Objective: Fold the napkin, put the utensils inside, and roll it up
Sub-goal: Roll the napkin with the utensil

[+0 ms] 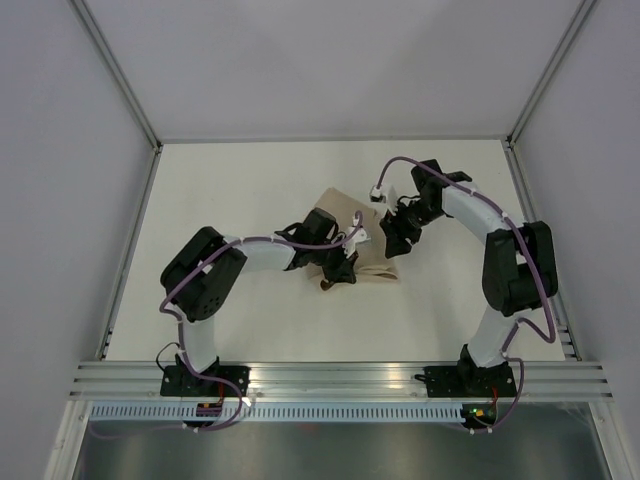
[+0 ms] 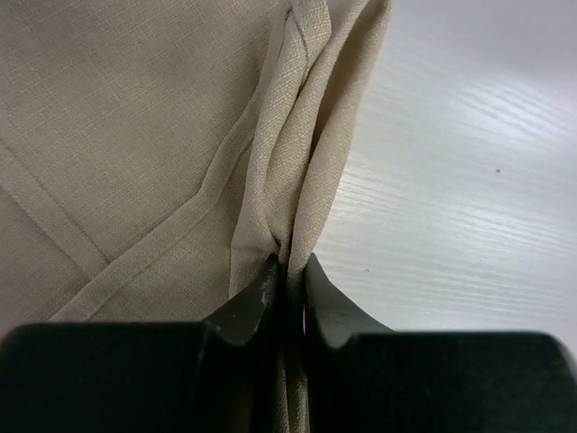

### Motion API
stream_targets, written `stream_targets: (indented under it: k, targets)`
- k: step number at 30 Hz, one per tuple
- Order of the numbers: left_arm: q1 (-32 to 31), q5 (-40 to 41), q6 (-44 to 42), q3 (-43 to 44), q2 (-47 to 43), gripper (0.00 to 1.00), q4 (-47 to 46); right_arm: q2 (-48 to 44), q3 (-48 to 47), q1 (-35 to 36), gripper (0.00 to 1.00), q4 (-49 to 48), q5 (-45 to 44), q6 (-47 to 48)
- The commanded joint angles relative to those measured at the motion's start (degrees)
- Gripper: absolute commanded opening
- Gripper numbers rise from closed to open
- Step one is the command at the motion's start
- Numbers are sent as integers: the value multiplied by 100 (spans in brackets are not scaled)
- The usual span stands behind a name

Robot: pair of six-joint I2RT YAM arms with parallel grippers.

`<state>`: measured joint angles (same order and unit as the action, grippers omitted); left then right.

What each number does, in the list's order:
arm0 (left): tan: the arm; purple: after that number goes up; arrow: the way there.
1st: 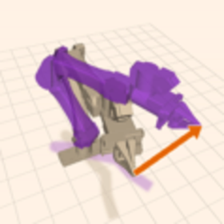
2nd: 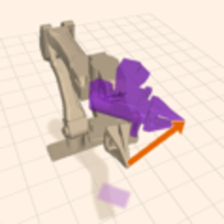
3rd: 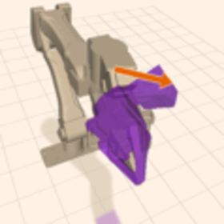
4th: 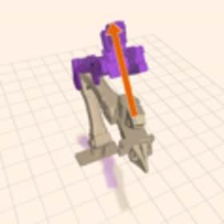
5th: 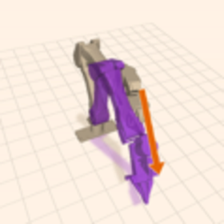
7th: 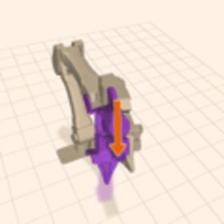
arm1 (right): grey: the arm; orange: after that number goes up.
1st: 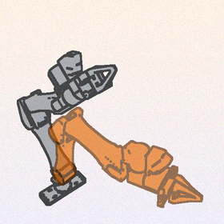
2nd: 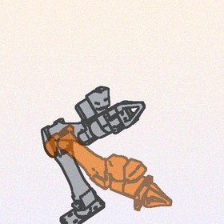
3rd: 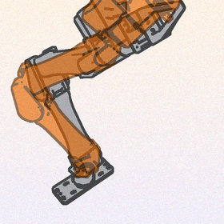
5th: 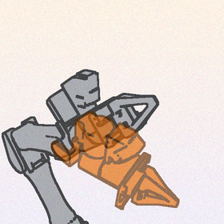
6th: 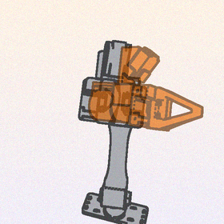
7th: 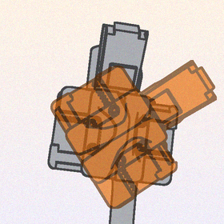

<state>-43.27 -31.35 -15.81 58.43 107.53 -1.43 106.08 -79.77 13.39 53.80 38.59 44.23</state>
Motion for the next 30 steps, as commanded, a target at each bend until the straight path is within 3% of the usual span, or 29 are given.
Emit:
stream_targets:
  k: [1,8,17,21,30]
  targets:
    - [397,-1214,324,194,610,2,688,-641,514,59,61,-704,35,200]
    - [942,-2549,447,713,1383,2,1197,-1730,1656,120,63,-1599,9,701]
    - [1215,-3262,553,1310,1991,2,1804,-3242,3563,1840,65,-3621,-1344,877]
    - [1277,-3421,606,1442,2184,2,1971,-3208,4135,2387,65,-4368,-1810,1070]
    - [1277,-3465,571,1724,2440,2,2340,-2848,4470,2994,63,-5134,-2189,1158]
